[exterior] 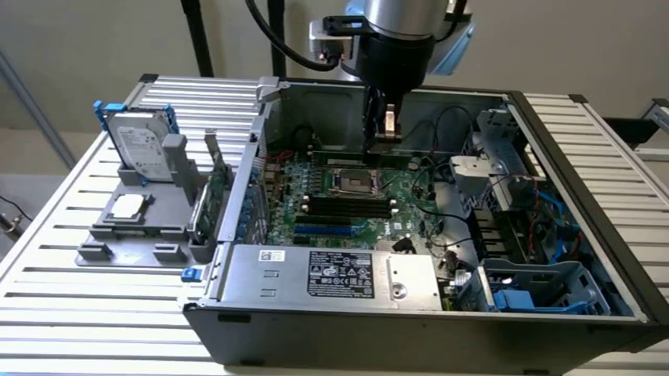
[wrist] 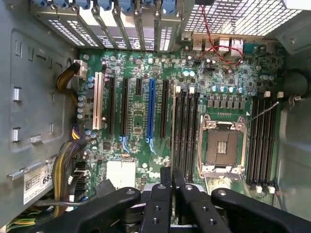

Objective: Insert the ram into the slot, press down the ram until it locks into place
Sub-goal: 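Insert the ram into the slot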

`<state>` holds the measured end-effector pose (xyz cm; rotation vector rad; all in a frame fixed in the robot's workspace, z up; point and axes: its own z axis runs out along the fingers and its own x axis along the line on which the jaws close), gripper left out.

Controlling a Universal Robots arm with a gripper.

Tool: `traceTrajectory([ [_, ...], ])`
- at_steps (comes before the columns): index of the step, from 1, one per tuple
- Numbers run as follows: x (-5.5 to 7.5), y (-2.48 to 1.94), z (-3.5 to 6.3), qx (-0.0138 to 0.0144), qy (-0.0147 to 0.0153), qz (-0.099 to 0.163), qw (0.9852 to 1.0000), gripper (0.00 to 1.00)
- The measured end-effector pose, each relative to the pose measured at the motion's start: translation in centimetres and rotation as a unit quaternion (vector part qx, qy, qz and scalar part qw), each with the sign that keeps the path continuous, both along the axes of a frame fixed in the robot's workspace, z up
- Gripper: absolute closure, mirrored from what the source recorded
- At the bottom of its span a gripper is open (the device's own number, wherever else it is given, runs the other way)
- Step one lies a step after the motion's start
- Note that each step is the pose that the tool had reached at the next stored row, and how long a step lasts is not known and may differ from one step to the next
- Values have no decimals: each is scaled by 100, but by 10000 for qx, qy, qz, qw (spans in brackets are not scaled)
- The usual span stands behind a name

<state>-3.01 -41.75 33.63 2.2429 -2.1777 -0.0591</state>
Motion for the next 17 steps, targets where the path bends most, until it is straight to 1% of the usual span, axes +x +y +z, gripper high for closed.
traceTrajectory([
  [17, 1, 0, -309, 0, 0, -51, 10000, 87],
])
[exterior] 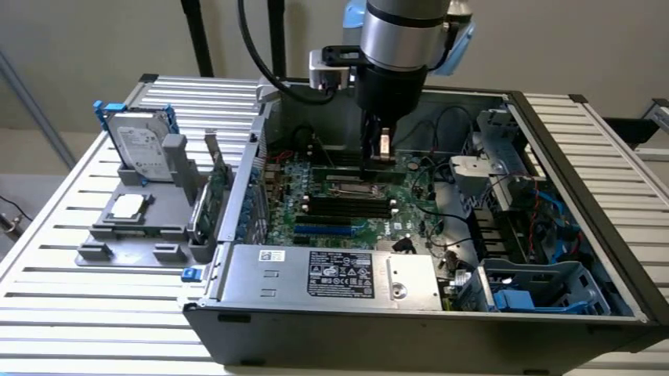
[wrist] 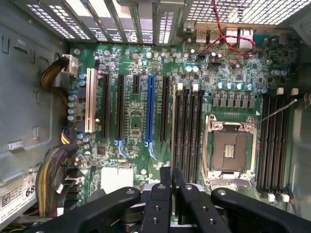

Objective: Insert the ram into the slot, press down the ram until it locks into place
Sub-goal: 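Insert the ram into the slot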

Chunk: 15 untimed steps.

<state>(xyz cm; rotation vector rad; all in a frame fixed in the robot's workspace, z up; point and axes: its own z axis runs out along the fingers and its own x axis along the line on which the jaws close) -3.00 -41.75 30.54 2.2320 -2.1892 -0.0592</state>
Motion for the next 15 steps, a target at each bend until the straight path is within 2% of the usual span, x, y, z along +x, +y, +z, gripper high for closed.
traceTrajectory([
  [9, 0, 5, -164, 0, 0, -80, 10000, 87],
  [15, -7, 38, -273, 0, 0, -185, 9998, 87],
])
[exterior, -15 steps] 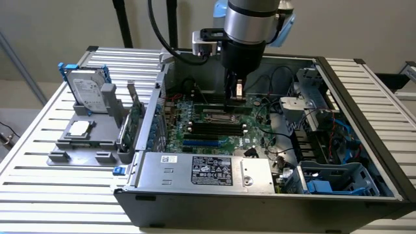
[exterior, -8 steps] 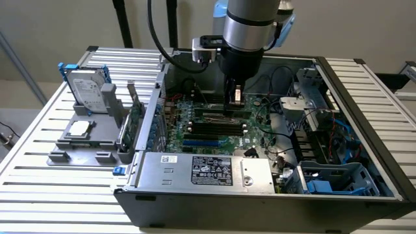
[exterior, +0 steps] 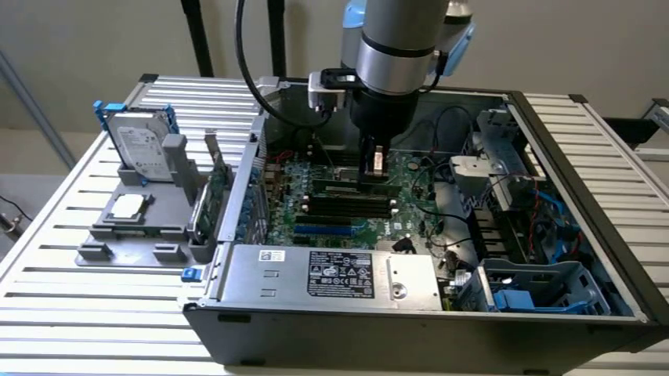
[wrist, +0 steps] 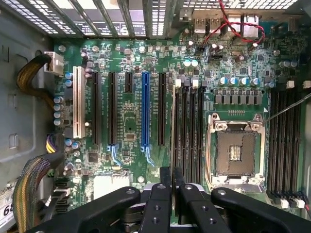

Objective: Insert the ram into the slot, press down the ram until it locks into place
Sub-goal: 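Insert the ram into the slot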

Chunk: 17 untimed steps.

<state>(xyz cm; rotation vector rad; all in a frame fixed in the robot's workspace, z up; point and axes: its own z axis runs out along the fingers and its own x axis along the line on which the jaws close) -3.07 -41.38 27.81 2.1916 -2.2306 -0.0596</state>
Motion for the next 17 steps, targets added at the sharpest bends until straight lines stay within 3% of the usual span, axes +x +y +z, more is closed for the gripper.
traceTrajectory([
  [8, -43, 105, -147, 1, -11, -15, 10000, 87],
  [15, -47, 124, -259, -1, -107, -15, 9999, 87],
  [17, -47, 123, -293, -2, -121, -7, 9999, 87],
])
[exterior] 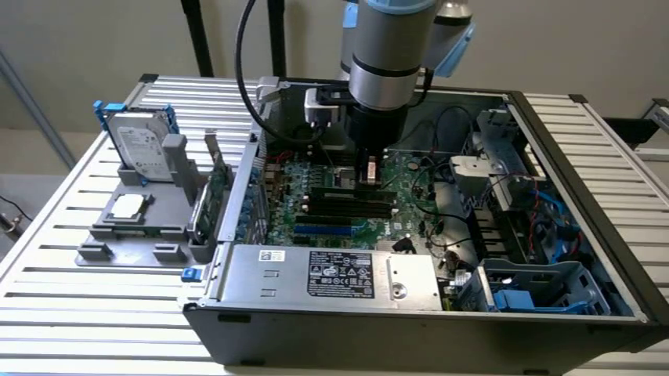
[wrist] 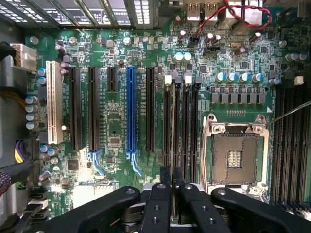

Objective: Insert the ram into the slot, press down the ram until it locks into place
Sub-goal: 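Insert the ram into the slot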

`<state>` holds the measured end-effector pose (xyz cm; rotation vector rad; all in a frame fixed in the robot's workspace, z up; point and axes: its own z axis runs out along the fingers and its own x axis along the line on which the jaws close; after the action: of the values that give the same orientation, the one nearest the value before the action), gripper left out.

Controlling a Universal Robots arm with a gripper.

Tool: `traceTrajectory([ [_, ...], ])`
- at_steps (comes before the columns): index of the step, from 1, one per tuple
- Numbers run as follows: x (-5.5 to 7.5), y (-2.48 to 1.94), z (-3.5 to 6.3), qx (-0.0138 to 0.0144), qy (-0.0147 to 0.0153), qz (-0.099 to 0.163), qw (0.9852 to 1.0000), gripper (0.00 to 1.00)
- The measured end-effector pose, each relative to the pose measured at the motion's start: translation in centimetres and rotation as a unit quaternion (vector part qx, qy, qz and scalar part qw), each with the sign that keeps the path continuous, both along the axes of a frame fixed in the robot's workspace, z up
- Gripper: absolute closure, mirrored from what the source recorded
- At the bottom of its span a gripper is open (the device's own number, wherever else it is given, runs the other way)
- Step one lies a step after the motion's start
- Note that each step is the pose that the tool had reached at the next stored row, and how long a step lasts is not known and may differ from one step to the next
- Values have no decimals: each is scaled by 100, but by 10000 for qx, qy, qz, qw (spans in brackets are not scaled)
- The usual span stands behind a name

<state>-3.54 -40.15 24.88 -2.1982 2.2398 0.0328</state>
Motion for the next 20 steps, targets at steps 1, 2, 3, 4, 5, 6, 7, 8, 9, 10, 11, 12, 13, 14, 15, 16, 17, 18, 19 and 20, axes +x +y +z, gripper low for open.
traceTrajectory([
  [1, -1, -1, -17, 0, -2, 6, 10000, 87],
  [2, -1, -2, -29, 0, -3, 11, 10000, 87],
  [3, -2, -3, -34, 0, -3, 15, 10000, 87],
  [4, -3, -5, -37, -1, -2, 21, 10000, 87],
  [5, -4, -7, -40, -1, -2, 28, 10000, 87],
  [6, -3, -9, -43, 0, -3, 37, 10000, 87],
  [7, -4, -14, -45, -1, -2, 52, 10000, 87],
  [8, -6, -17, -47, -1, -3, 66, 10000, 87],
  [9, -7, -21, -49, -2, -3, 82, 10000, 87],
  [10, -10, -25, -50, -2, -3, 97, 10000, 87],
  [11, -13, -27, -52, -2, -3, 109, 9999, 87],
  [12, -15, -28, -54, -3, -3, 113, 9999, 87],
  [13, -17, -29, -56, -4, -3, 113, 9999, 87],
  [14, -17, -30, -58, -5, -3, 113, 9999, 87],
  [15, -19, -30, -63, -4, -4, 113, 9999, 87],
  [16, -19, -30, -75, -5, -9, 113, 9999, 87],
  [17, -20, -30, -85, -5, -17, 113, 9999, 87],
  [18, -22, -30, -92, -5, -22, 112, 9999, 87],
  [19, -23, -31, -97, -5, -26, 112, 9999, 87],
  [20, -24, -31, -98, -6, -26, 112, 9999, 87],
])
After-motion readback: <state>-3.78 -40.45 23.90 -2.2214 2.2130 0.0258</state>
